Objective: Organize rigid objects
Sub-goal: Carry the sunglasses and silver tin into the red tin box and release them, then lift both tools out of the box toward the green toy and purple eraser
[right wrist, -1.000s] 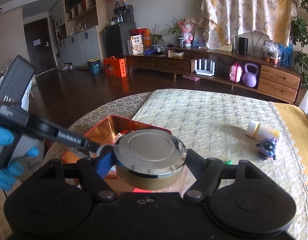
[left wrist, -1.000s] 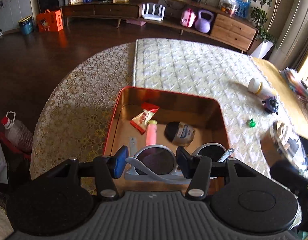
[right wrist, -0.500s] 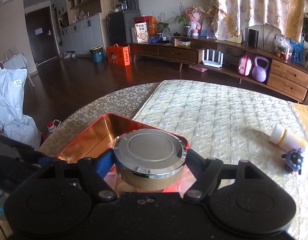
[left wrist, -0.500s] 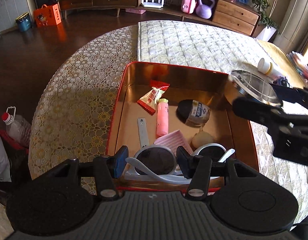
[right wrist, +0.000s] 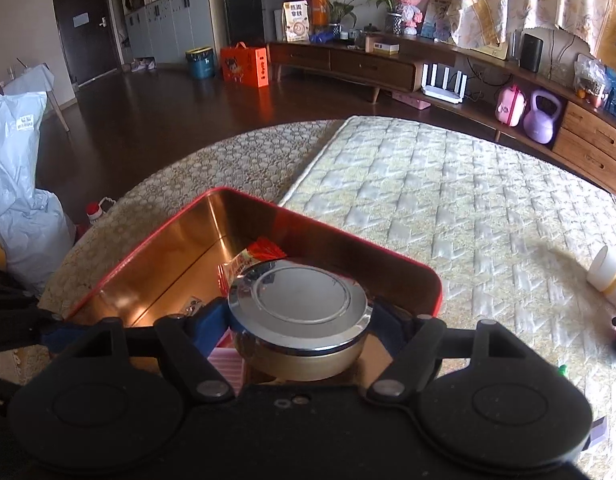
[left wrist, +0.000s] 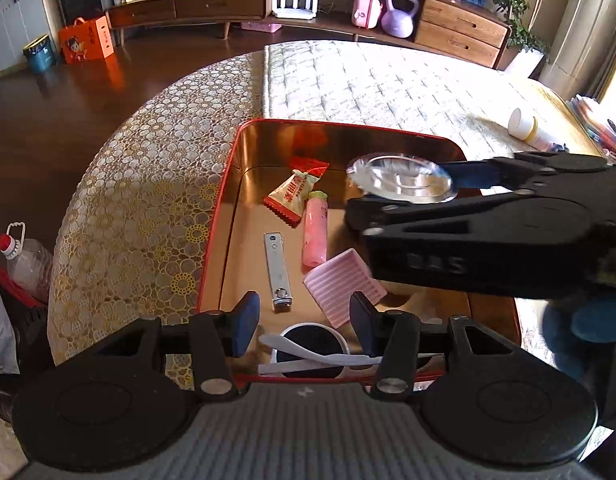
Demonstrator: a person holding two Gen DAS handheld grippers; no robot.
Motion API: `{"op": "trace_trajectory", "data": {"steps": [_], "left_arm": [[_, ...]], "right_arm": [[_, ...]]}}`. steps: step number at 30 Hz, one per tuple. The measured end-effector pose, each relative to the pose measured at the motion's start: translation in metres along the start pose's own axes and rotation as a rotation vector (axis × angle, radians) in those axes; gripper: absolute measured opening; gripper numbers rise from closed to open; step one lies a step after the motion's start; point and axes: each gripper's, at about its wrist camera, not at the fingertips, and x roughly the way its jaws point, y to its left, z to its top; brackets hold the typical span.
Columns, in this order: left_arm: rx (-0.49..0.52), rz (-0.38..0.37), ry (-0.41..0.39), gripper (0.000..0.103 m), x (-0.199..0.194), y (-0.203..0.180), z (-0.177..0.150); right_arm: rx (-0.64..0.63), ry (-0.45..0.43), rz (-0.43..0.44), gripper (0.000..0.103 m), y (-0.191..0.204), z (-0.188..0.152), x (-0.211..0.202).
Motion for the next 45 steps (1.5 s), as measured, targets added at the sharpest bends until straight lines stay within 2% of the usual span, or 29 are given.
{"op": "trace_trajectory", "data": {"steps": [10,19,23,26,32,45], "left_arm": [[0.008,-0.029,-0.011,0.049,0.000,-0.006,-0.005],[0.004,-0.036,-0.016,0.049,-0.005,-0.006,-0.008],[0.004,-0.035,-0.017,0.050,-0.008,-0.007,-0.009],[-0.001,-0.034,-0.019,0.049,-0.011,-0.007,-0.009],[0.001,-0.035,-0.040,0.050,-0.023,-0.010,-0.010],[0.031,-0.058,-0.084,0.050,-0.052,-0.032,-0.018]], "right_arm": [[0.000,0.030,-0.007,0.077,0.004,-0.001,0.008],[0.025,0.013,0.021,0.077,0.001,-0.005,-0.010],[0.022,-0.005,0.039,0.087,0.001,-0.006,-0.021],[0.001,-0.021,0.032,0.087,0.006,-0.005,-0.027],[0.013,-0.056,0.068,0.087,0.003,-0.008,-0.052],[0.129,-0.144,0.055,0.087,-0.023,-0.031,-0.114]]}}
